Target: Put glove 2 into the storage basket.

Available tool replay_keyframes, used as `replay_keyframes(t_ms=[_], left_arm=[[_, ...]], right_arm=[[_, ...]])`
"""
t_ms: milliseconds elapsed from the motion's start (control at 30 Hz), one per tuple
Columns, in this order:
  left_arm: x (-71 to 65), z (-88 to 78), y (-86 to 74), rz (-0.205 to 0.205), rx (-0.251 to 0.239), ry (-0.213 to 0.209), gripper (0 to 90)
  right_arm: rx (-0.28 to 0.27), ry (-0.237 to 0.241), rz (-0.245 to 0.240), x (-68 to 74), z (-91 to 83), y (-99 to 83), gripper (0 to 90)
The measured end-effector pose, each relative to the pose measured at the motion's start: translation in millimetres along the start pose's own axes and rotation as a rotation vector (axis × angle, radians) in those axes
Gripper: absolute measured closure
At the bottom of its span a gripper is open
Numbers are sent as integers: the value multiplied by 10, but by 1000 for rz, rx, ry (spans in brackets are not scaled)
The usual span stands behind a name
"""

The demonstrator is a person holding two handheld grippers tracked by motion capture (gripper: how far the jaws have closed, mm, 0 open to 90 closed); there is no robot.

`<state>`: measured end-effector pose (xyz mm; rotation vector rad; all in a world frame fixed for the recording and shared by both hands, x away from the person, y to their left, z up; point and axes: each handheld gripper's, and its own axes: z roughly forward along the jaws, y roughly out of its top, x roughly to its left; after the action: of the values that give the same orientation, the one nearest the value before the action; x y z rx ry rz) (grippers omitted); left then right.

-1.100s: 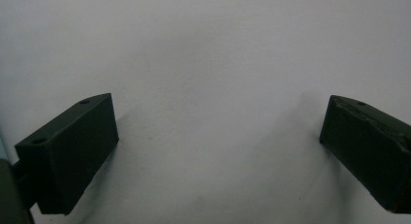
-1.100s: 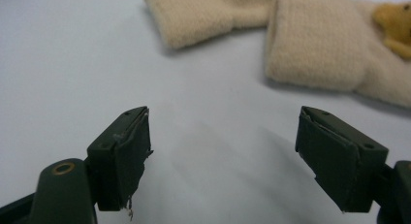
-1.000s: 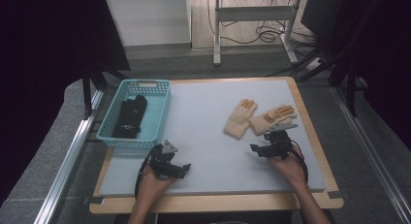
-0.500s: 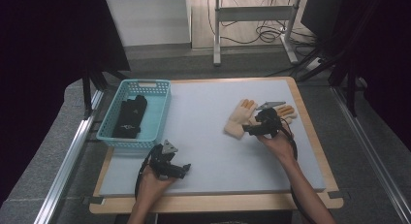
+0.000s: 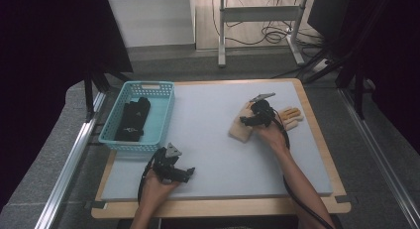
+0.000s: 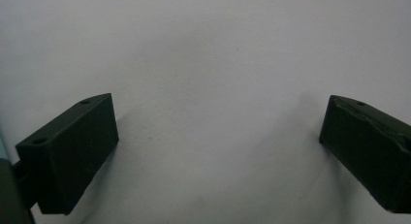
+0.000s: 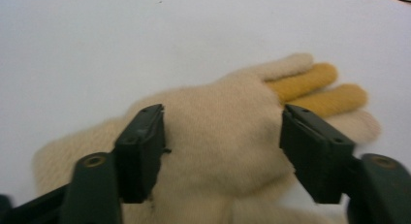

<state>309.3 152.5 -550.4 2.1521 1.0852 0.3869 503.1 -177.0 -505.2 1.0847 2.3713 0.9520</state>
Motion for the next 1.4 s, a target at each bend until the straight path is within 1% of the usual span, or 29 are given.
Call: replay_keyframes(t_ms=[100, 133, 167, 233, 267, 300, 333, 367, 433, 500, 533, 600, 633, 667, 733, 833, 900, 933, 967, 1000, 1033, 1100, 1133, 1200, 1233, 1267, 1300, 1367, 1400], left_arm=[[0, 2, 0, -1, -2, -1, 6], [1, 2, 0, -1, -2, -1, 6], [1, 2, 0, -1, -2, -1, 5], [1, 3, 0, -1, -2, -1, 6], [1, 3, 0, -1, -2, -1, 5], [1, 3, 0, -2, -2, -1, 5], [0, 3, 0, -1, -1, -1, 6], [0, 3, 0, -1, -1, -1, 6], [1, 3, 0, -1, -1, -1, 5], [1, 3, 0, -1, -2, -1, 6], [1, 3, 0, -2, -1, -1, 5], [1, 2, 0, -2, -1, -1, 6], [1, 3, 0, -2, -2, -1, 6], [1, 3, 0, -2, -1, -1, 6], [2, 3, 0, -1, -1, -1, 5], [1, 2, 0, -1, 0, -1, 6], [2, 2, 0, -1, 0, -1, 5], [2, 3, 0, -1, 0, -1, 5], [2, 3, 0, -1, 0, -1, 6], [1, 2, 0, -1, 0, -1, 6], [1, 2, 0, -1, 0, -1, 6], [1, 2, 0, -1, 0, -1, 6], [1, 2, 0, -1, 0, 0, 5], [2, 2, 0, -1, 0, 0, 5], [1, 2, 0, -1, 0, -1, 5], [1, 2, 0, -2, 0, -1, 6], [1, 2, 0, -1, 0, -1, 6], [2, 2, 0, -1, 0, -1, 6], [3, 2, 0, 1, 0, -1, 5]], right_arm=[[-2, 5, 7, 10, 52, 18, 271], [1, 6, 1, 14, 72, 28, 271], [21, 14, -7, 30, 124, 40, 287], [52, 40, -14, 59, 181, 29, 362], [52, 40, -14, 59, 181, 29, 362], [57, 38, -26, 75, 196, 21, 397], [63, 48, -30, 104, 190, 16, 483], [63, 48, -30, 104, 190, 16, 483], [72, 56, -33, 120, 172, 25, 550], [72, 62, -37, 127, 161, 28, 562], [74, 65, -50, 126, 147, 34, 568], [72, 70, -56, 145, 110, 43, 570], [69, 75, -69, 163, 78, 52, 570], [60, 78, -90, 197, 20, 65, 570], [40, 92, -102, 255, -85, 90, 569], [6, 155, -124, 387, -289, 125, 565], [-1, 191, -143, 516, -405, 114, 557], [5, 224, -166, 676, -474, 52, 548], [5, 224, -166, 676, -474, 52, 548], [-1, 236, -178, 785, -499, -14, 542], [-1, 236, -178, 785, -499, -14, 542], [-17, 293, -144, 847, -527, -75, 535], [-15, 312, -137, 888, -550, -100, 528], [-16, 303, -148, 900, -557, -102, 528], [-17, 305, -142, 900, -565, -98, 528], [-14, 339, -111, 874, -568, -84, 530], [-27, 370, -70, 826, -591, -45, 532], [-30, 366, -70, 822, -610, -23, 532], [-31, 363, -79, 827, -627, -5, 532]])
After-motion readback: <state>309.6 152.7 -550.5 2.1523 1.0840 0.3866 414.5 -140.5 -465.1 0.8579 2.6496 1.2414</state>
